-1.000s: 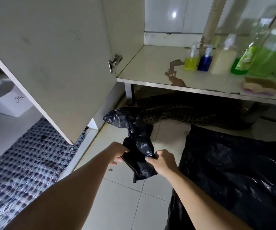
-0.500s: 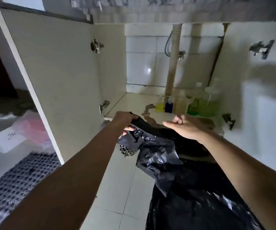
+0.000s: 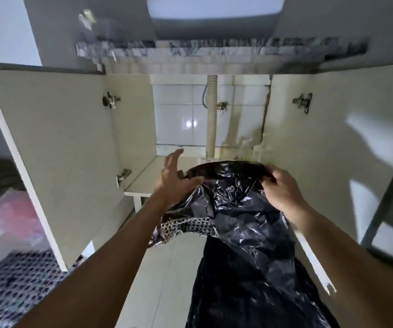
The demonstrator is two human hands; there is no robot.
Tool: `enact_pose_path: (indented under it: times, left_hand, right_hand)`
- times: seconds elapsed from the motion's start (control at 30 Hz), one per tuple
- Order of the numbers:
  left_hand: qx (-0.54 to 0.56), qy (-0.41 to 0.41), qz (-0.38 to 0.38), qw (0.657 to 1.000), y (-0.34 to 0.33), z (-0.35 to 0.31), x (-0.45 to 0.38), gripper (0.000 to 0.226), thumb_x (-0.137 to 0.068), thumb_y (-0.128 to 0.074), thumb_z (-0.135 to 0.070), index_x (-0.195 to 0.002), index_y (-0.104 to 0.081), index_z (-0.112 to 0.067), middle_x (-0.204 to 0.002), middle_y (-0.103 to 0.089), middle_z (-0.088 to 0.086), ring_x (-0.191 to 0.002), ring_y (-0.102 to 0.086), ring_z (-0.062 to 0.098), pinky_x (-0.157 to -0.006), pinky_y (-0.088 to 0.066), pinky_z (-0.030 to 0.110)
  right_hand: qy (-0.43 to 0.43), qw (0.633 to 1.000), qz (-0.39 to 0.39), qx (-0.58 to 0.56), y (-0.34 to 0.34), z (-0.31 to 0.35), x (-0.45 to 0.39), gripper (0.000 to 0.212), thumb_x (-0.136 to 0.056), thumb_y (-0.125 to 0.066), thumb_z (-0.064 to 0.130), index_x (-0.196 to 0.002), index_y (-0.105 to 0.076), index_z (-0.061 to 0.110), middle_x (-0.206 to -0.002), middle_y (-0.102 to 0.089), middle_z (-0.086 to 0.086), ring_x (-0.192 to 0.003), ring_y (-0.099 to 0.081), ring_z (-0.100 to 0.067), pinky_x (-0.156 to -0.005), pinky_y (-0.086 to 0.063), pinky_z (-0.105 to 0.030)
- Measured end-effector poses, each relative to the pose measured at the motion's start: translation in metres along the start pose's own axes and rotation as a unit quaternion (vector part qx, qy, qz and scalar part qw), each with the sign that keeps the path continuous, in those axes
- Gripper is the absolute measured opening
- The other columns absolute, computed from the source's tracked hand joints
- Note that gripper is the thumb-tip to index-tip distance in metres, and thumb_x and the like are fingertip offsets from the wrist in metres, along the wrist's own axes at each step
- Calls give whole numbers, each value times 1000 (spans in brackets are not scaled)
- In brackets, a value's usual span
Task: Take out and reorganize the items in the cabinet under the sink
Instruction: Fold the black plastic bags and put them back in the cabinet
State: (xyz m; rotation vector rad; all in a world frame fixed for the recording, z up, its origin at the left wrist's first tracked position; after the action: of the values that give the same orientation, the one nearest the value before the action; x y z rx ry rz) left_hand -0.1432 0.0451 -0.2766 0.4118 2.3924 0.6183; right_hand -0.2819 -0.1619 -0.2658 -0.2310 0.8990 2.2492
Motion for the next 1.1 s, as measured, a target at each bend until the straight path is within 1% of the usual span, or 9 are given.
enact_pose_path:
  times: [0.07,0.17,0.3,0.43,0.53,0.63,0.77,0.9,1.1]
  left_hand:
    - [-8,71,84,994,-8,35,11,127,-52,-80,-59,-150,-9,-23,-156,-18,10,-135,-31,30,-109,-29,49]
    - [-84,101,182,974,-23,67,28,133,-50,-89,-49,-151,-6,-23,-154,-28,13,-137,-34,30,-113,-27,42]
    - [-150,78,213,962,-43,62,34,101,-61,-87,-36,-144,-34,-19,-140,-50,8,-128,-47,26,-105,-35,32]
    - [-155,82,270,947,-66,58,39,52,-77,-75,-40,-122,-60,-20,-118,-66,2,-109,-61,19,-95,-45,27]
    - [-148,81,217,962,-67,51,33,31,-91,-61,-32,-118,-66,-17,-111,-70,5,-102,-63,19,-82,-45,23]
    - [-75,106,188,974,-59,45,30,40,-91,-61,-35,-124,-60,-14,-118,-65,6,-100,-58,16,-79,-38,20]
    - [-46,79,288,953,-74,41,41,81,-69,-81,-42,-136,-41,-21,-131,-53,-2,-116,-51,17,-101,-37,30]
    - [-214,95,180,956,-96,59,50,87,-57,-82,-55,-132,-44,-30,-133,-47,-5,-129,-41,21,-106,-34,55]
    - [-130,189,38,973,-88,60,41,16,-87,-54,-22,-97,-64,-15,-83,-65,3,-79,-66,23,-75,-54,35]
  right_hand:
    - [-20,998,2,-66,9,-10,-3,24,-86,-52,31,-103,-68,34,-87,-70,7,-83,-66,-21,-82,-53,-34]
    - [-22,985,31,-168,14,-15,-3,28,-77,-57,28,-100,-72,28,-99,-74,-2,-99,-67,-30,-93,-51,-53]
    - [-44,960,71,-269,20,-2,2,28,-89,-50,-7,-102,-67,11,-92,-69,-12,-87,-65,-31,-81,-55,-39]
    - [-69,951,96,-285,21,-9,1,30,-91,-49,-6,-105,-68,12,-90,-70,-12,-76,-68,-24,-66,-57,-30]
    - [-79,950,84,-291,27,-21,0,34,-89,-50,-7,-88,-71,19,-76,-73,-5,-65,-69,-18,-56,-56,-24]
    - [-110,947,65,-296,33,-37,1,36,-89,-46,-8,-86,-71,18,-62,-71,1,-54,-67,-13,-50,-53,-20]
    - [-158,931,60,-325,34,-44,0,35,-89,-46,-5,-85,-71,19,-69,-71,-4,-55,-68,-16,-56,-56,-25]
    - [-183,906,71,-375,27,-37,1,19,-89,-53,8,-91,-71,14,-75,-70,-7,-58,-69,-18,-55,-56,-27]
    - [-189,909,56,-368,35,-48,1,18,-89,-55,9,-82,-70,16,-65,-70,-2,-52,-65,-14,-49,-51,-21]
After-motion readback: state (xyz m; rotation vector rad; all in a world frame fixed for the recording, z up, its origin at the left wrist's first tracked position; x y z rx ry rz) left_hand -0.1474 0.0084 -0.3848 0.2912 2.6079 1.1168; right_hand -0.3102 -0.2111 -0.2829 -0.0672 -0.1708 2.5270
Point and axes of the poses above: each hand's wrist, its own x-axis away from the middle knuckle, its own y-axis out of the back of the hand, z = x × y, the point moved 4 cm from there along -x, towards the middle knuckle
